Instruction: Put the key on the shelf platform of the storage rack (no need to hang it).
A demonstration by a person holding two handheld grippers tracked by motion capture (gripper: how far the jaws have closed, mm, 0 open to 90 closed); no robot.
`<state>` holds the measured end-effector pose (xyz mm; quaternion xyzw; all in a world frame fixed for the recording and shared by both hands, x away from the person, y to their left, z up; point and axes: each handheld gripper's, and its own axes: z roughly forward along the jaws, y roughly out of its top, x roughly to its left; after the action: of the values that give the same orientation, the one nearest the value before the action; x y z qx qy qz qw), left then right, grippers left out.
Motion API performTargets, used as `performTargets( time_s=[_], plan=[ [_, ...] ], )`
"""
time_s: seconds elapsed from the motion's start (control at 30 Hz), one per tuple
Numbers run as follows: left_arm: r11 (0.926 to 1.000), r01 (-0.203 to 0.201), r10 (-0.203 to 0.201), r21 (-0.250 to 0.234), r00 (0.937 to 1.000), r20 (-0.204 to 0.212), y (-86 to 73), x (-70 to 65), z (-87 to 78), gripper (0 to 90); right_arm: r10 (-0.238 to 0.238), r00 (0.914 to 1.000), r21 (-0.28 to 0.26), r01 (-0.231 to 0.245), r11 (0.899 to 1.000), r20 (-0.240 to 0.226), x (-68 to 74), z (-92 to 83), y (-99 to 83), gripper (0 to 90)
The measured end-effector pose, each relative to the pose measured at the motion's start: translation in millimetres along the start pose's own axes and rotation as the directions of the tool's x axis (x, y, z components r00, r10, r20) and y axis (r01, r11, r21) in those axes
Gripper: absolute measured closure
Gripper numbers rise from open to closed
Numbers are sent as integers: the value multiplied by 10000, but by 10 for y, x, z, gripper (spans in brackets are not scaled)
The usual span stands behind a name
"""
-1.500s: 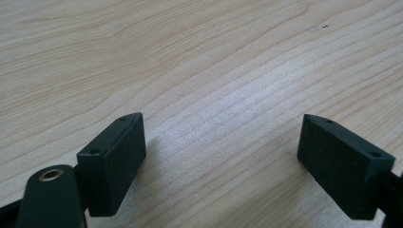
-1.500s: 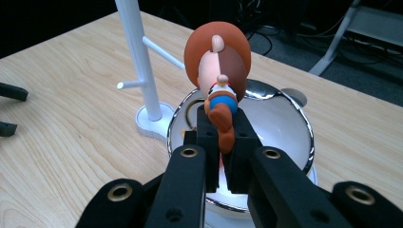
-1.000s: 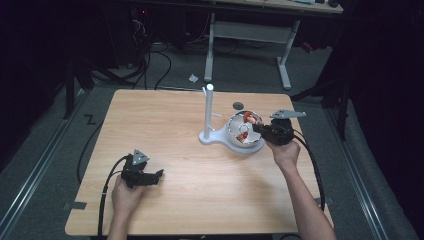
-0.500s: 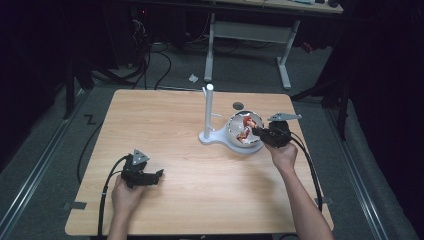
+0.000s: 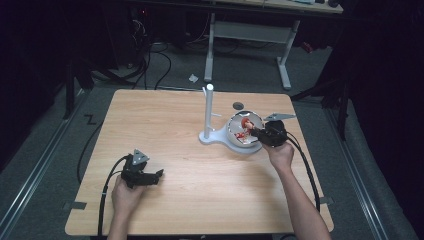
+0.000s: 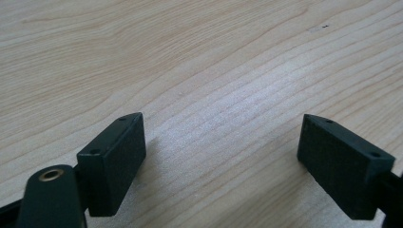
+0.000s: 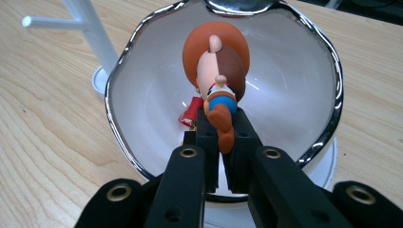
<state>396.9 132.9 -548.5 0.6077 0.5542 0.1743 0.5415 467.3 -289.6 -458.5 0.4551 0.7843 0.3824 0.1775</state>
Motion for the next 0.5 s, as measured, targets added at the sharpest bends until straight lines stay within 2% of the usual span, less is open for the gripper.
performTargets(
  time_s=[0.07,0.23,0.5],
  plan=[
    [10000,1,-1,-2,10000,-1,0,0,0,167,56,10000,38,-56,10000,70,-8,7,-8,859],
    [10000,3,-3,-1,10000,0,0,0,0,167,57,9996,188,-62,9998,261,-23,-2,-10,775],
    [10000,4,-4,-5,10000,-2,0,0,0,167,172,9990,-76,-169,9998,403,-29,-75,11,587]
  ],
)
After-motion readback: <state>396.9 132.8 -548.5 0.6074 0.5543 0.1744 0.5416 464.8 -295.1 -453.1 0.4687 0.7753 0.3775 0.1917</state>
